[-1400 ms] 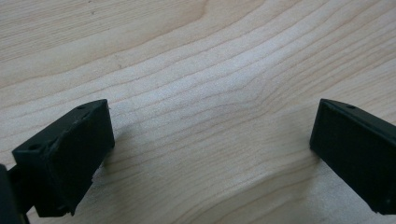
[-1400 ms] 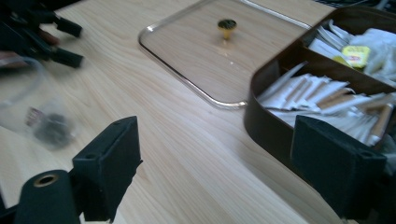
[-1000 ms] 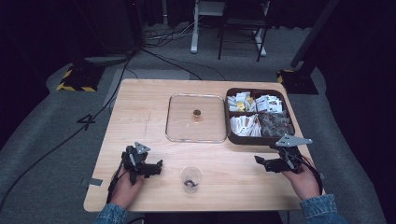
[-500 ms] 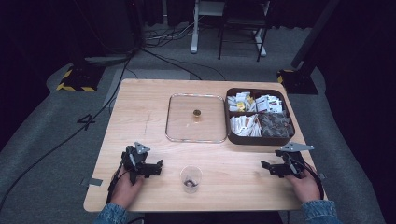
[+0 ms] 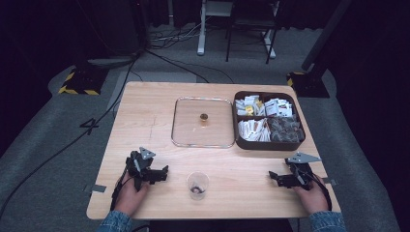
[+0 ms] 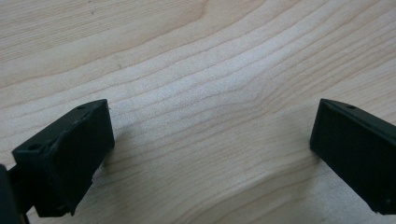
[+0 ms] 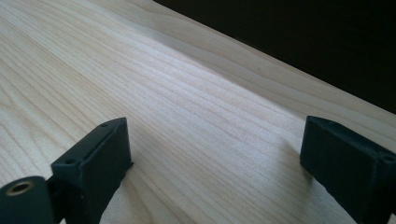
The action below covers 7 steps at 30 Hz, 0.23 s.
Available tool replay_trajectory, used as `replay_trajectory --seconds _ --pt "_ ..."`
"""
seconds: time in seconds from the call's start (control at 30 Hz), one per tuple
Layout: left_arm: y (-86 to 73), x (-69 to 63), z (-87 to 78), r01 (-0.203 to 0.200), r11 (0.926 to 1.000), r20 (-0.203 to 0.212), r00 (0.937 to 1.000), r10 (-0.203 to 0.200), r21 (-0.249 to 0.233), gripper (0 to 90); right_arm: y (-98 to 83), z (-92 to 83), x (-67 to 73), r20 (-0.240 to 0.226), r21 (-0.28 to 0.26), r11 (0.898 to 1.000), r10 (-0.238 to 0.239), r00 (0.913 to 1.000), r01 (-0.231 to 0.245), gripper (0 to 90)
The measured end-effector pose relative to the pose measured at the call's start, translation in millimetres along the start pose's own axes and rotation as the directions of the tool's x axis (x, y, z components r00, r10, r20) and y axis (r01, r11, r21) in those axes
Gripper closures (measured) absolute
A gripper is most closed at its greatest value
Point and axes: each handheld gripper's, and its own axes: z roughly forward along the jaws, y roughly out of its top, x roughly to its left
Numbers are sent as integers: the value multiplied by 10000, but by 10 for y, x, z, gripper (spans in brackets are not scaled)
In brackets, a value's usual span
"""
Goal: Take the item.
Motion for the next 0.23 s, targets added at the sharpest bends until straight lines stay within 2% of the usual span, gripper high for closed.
replay_trajectory --seconds 0.23 --pt "1 1 0 -15 10000 2 10000 15 9 1 1 1 3 68 9 10000 11 10000 -11 80"
